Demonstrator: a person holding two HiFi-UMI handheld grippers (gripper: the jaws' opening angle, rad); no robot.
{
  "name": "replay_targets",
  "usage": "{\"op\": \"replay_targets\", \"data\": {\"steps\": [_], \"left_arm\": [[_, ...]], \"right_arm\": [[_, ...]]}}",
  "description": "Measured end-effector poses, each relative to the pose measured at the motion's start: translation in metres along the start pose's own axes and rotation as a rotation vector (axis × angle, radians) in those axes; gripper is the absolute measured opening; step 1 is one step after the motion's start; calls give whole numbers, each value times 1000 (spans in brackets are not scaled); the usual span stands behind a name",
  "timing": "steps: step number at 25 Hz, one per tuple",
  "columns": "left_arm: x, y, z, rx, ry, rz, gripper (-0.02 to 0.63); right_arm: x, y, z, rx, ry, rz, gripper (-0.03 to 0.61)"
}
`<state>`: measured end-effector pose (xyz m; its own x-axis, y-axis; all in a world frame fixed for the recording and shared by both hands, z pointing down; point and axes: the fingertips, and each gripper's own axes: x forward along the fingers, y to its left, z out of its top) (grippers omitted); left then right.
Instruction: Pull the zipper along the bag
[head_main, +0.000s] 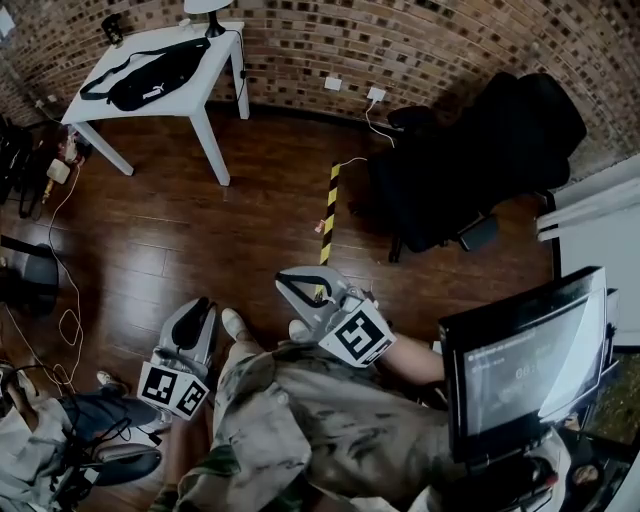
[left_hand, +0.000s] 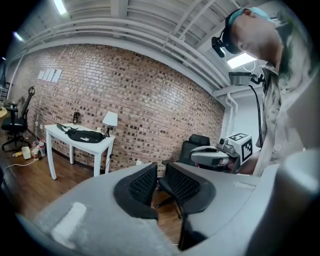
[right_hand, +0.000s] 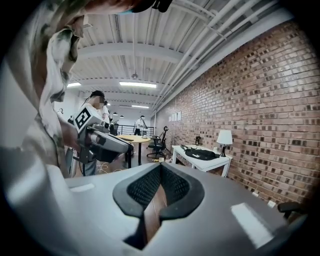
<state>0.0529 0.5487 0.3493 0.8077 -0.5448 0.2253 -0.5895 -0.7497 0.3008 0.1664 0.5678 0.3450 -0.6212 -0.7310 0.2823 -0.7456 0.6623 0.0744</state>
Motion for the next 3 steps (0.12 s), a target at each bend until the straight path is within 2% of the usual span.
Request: {"op": "replay_targets", "data": {"steps": [3], "left_arm": [[-1,5,-1,-7,-1,4,71]], "right_arm": [[4,2,0,-2,5,10,8]]}}
